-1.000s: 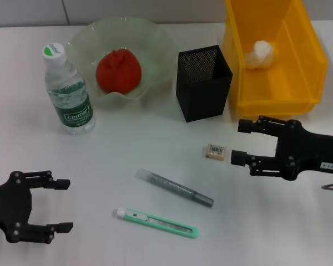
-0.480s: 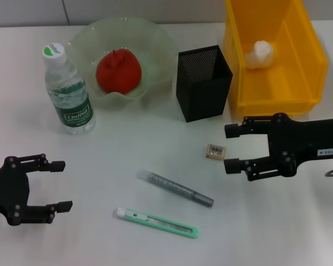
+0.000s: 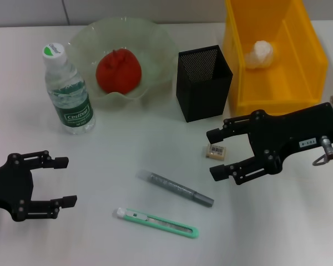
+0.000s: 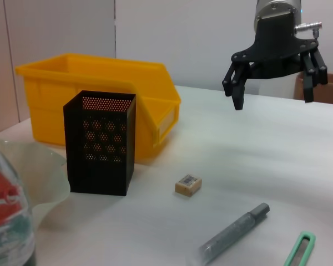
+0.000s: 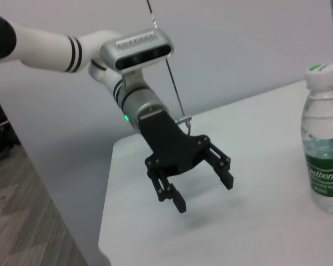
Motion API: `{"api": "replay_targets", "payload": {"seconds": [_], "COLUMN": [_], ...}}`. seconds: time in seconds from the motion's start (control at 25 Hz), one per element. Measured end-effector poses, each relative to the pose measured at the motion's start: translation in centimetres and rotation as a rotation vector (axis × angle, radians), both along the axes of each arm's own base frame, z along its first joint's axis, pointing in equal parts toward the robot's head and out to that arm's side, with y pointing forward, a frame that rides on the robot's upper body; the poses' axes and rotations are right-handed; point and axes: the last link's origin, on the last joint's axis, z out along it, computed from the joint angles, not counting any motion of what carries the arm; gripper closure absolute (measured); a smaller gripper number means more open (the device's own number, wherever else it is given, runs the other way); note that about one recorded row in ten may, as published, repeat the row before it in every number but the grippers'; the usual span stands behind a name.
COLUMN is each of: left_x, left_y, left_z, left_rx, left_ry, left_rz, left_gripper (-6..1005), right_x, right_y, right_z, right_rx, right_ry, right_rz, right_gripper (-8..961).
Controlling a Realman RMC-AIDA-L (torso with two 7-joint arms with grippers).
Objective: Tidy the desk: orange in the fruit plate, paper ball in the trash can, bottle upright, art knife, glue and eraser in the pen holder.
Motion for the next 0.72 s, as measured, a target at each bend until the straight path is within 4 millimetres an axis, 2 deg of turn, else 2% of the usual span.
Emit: {"api": "replay_targets", "payload": {"seconds": [0.44,0.6,0.72], "left_x": [0.3,0.3,0.3], "left_y": [0.0,0.0,0.0], "left_z": [-0.1,-0.1,-0.2], "left_rx": [-0.02,-0.025,-0.028], "left_ry": [-0.01,-0.007,-0.005], "left_rz": [0.002,0.0,-0.001], "left_gripper": [201,201,201], "right_x": [-2.2,-3.3,-4.2], "right_y": [0.5,0.7,0.8], "right_z": [-1.1,-2.3,-3.9], "right_rx": [-0.1,-0.139,-0.151], "right_ry": [-0.074,-0.137,-0.207], "right_rz": [0.031,0.052,0.08], "right_gripper": [144,144,144]}}
